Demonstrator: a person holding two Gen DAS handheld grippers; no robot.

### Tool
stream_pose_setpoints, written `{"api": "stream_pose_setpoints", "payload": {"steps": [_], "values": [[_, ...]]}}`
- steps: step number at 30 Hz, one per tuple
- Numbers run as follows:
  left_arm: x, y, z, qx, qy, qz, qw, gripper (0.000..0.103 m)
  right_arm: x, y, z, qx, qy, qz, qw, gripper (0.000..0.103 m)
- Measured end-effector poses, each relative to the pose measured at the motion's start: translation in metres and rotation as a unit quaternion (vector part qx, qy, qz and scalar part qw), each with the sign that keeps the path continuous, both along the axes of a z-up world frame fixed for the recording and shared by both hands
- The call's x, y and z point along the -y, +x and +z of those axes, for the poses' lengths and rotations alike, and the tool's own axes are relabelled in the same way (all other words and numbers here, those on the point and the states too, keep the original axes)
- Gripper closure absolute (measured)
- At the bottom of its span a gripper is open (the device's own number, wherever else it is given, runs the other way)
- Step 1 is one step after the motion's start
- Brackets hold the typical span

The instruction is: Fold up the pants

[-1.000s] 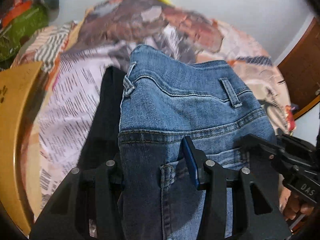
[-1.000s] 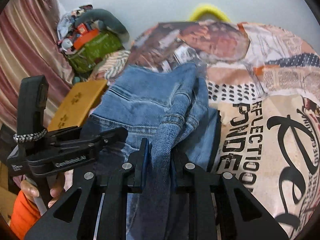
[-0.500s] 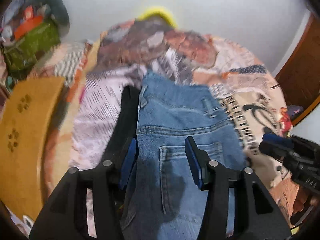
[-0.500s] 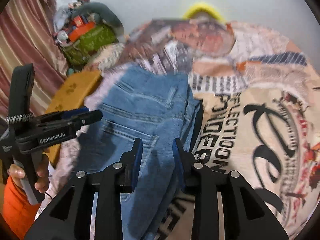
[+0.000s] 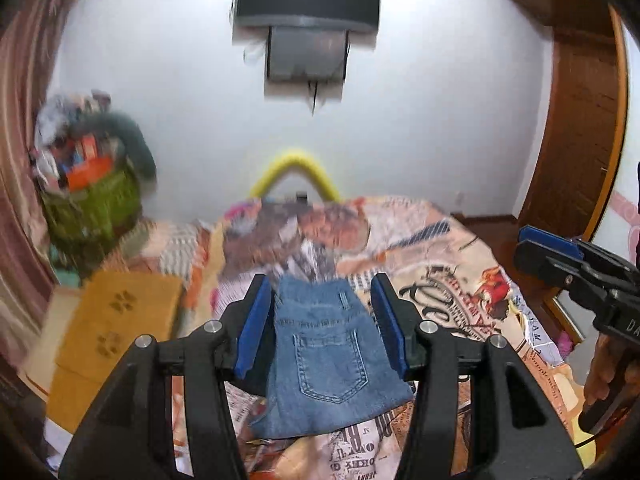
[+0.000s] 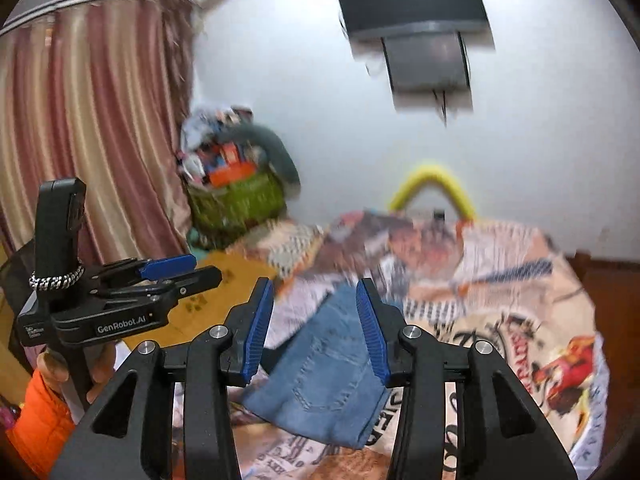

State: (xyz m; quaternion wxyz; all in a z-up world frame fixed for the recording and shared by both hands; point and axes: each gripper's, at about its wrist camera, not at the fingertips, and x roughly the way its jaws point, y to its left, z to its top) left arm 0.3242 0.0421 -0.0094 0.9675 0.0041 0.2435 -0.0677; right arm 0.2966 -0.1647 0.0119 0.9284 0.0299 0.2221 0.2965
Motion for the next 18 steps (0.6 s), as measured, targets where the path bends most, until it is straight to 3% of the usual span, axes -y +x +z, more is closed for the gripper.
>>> {"api": "stream_pose_setpoints", "payload": {"steps": [6,13,16,18], "values": [[0.007,-0.086,0.036,0.082,-0.005,0.003,0.9966,0.041,0.007,-0.072,0.03,0.064,0.029,0.008,0.998,0.064],[0.011,-0.165,0.049,0.149,0.002,0.015,0.9887,0.027,0.022,-0.138,0.039,0.118,0.044,-0.012,0.992,0.064],[0.013,-0.184,0.047,0.164,0.0,0.021,0.9862,0.02,0.022,-0.153,0.036,0.13,0.035,-0.031,0.99,0.05],[0.015,-0.194,0.045,0.171,-0.001,0.028,0.9848,0.008,0.021,-0.157,0.034,0.133,0.028,-0.043,0.99,0.044]]}}
